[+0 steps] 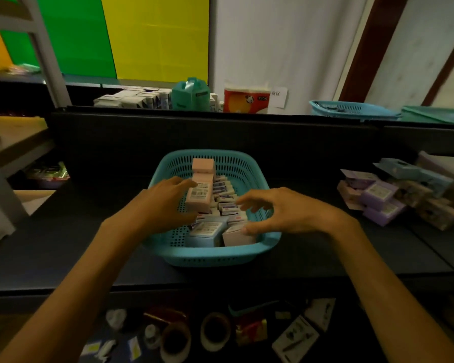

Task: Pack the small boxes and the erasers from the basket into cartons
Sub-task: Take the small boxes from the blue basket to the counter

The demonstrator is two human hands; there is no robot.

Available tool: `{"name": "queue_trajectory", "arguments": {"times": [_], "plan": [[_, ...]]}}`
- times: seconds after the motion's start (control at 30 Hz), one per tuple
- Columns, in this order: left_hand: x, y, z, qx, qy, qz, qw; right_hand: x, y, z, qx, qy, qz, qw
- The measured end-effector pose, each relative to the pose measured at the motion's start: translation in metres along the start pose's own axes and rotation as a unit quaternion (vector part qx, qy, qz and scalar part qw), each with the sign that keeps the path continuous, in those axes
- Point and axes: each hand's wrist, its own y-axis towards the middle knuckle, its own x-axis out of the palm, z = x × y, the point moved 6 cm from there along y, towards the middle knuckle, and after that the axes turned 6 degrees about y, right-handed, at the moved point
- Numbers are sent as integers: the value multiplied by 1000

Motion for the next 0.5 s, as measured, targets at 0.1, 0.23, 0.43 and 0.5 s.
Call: {"name": "queue_trajectory", "arguments": {"times": [0.1,0.23,0.43,0.5], "plan": [[1,-5,0,8,-15,7,1000,-2,-5,4,15,-6,-44,999],[2,-15,1,-1,-37,15,999,-1,-3,-1,8,0,-75,997],[7,-24,7,-7,-92,17,996,-1,0,4,-2,5,-76,997],[11,-27,13,0,-142,-5,990,3,0,5,-5,15,-86,996]]}}
